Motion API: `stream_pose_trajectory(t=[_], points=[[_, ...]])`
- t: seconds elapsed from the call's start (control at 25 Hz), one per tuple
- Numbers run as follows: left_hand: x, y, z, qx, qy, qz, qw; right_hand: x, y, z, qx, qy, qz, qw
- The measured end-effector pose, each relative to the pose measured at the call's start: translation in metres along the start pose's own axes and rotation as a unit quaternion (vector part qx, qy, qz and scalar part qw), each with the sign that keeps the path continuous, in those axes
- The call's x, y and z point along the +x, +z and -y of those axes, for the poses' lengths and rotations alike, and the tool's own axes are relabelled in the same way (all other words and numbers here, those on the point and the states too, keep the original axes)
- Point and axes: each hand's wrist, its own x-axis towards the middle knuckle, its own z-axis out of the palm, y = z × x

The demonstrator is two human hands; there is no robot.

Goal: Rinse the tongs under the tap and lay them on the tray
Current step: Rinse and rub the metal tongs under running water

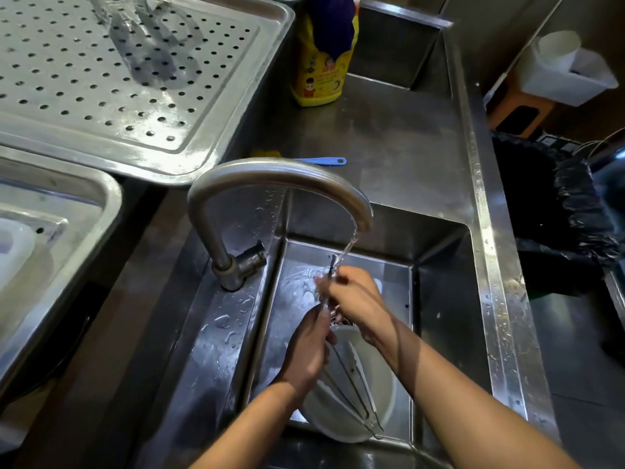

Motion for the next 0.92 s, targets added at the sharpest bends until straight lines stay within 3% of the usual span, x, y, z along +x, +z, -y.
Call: stream_pose_trajectory(t=[0.12,0.28,0.44,0.64,0.8,0.92], points=[[-0.002,0.003,0.002,-0.02,-0.005,0.004,1.0,0.011,-0.007,0.006,0.113,0.023,-0.064,0.991],[-0.002,-0.001,0.006,0.01,0.009,-0.016,1.0,-0.004,-0.001,-0.004,0.084,-0.004,0.005,0.996],[-0.006,-0.001,0.006,0.013,-0.011,-0.015,1.0,0.01,-0.01,0.005,0.169,-0.006,-0.106,0.98],[-0.007,0.001,-0.002,-0.023,0.017,-0.009,1.0,-0.005,-0.007,-0.002,0.141,0.045,0.034,0.988],[-0.008,0.003,-0.006,-0.027,0.01,-0.002,1.0,0.0,-0.011,0.01,0.235,0.025,-0.045,0.971],[-0.007,0.0,-0.009,0.002,0.047,-0.009,0.999,-0.021,0.002,-0.01,0.082,-0.019,0.004,0.996]])
